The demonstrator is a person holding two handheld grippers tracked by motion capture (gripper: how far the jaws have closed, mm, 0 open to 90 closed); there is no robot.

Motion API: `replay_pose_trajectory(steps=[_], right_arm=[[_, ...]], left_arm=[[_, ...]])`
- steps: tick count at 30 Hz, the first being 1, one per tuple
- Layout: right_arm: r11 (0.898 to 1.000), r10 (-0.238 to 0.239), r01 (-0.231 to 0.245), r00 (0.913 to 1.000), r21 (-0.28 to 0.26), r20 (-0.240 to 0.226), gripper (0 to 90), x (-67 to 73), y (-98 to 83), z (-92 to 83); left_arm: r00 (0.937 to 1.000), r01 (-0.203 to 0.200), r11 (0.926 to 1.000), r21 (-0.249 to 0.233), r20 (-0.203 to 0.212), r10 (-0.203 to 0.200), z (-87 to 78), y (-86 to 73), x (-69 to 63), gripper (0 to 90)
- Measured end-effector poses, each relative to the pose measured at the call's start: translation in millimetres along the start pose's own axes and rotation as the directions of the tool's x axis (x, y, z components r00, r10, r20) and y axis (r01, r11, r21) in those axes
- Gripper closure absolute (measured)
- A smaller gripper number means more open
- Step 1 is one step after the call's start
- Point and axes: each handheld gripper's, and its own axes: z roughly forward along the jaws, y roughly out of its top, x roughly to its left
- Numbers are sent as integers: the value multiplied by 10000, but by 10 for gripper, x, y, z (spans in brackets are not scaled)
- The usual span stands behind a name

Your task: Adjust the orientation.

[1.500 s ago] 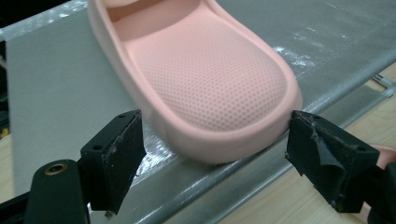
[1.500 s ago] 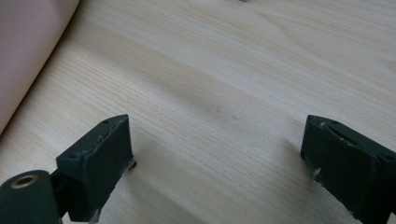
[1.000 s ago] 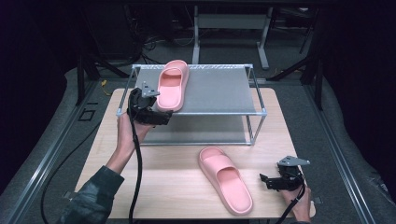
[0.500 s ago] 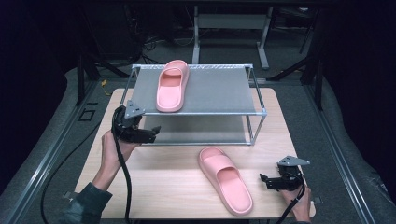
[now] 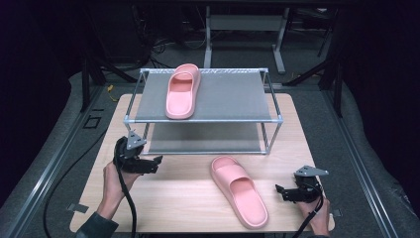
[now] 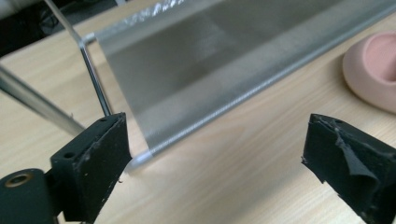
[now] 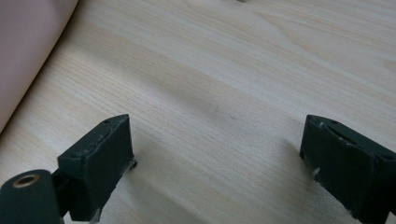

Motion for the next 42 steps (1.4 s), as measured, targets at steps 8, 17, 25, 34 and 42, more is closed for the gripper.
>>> replay_pose_trajectory(steps=[8,17,25,34,42], right_arm=[[10000,-29,29,10000,81,12,89,1,2,-6],[9999,-106,105,9999,120,65,89,5,2,-5],[9999,-82,81,9999,118,62,89,6,2,-7],[10000,23,-25,9998,81,198,93,17,3,-2],[9981,554,-549,9983,279,-175,63,86,59,-23]], left_arm=[[9992,393,9980,503,4,-394,216,-389,-16,24],[9964,819,9917,989,123,-835,554,-719,-93,2],[9954,948,9927,740,66,-955,716,-841,-172,2],[9950,980,9936,568,132,-989,734,-848,-177,5],[9918,1161,9908,695,452,-1194,750,-848,-147,2]])
